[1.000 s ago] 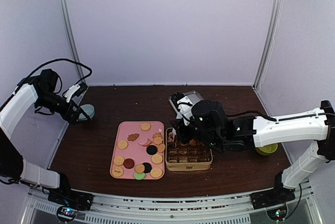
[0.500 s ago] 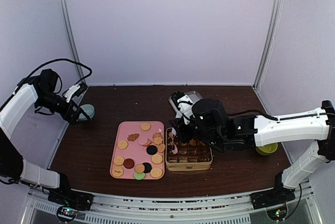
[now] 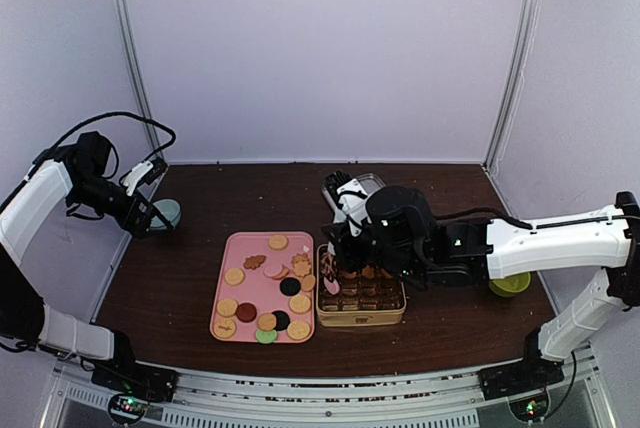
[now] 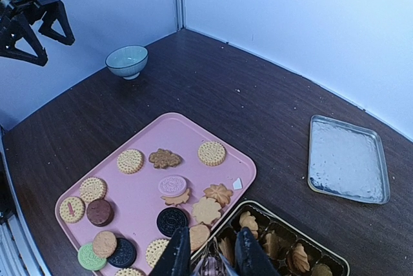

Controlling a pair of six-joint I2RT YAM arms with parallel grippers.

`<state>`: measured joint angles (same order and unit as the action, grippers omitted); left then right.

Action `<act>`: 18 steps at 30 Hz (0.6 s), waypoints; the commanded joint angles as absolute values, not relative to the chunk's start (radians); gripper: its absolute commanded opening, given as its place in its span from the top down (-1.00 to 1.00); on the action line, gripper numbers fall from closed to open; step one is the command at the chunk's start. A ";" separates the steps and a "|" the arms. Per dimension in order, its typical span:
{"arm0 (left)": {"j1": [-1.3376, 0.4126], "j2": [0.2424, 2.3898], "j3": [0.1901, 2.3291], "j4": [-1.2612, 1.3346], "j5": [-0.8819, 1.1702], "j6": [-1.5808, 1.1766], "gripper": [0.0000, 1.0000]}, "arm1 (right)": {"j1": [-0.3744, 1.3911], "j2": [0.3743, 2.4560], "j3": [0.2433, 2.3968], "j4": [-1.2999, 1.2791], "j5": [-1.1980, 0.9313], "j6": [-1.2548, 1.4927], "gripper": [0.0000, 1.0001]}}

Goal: Pack the cookies
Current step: Place the fake cookies in the empty pocket of the box.

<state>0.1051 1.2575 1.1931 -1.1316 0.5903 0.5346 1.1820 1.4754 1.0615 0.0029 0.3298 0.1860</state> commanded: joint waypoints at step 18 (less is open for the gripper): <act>0.109 1.244 1.210 -1.161 0.624 0.551 -0.95 | 1.191 1.472 1.107 -0.008 0.230 0.076 0.87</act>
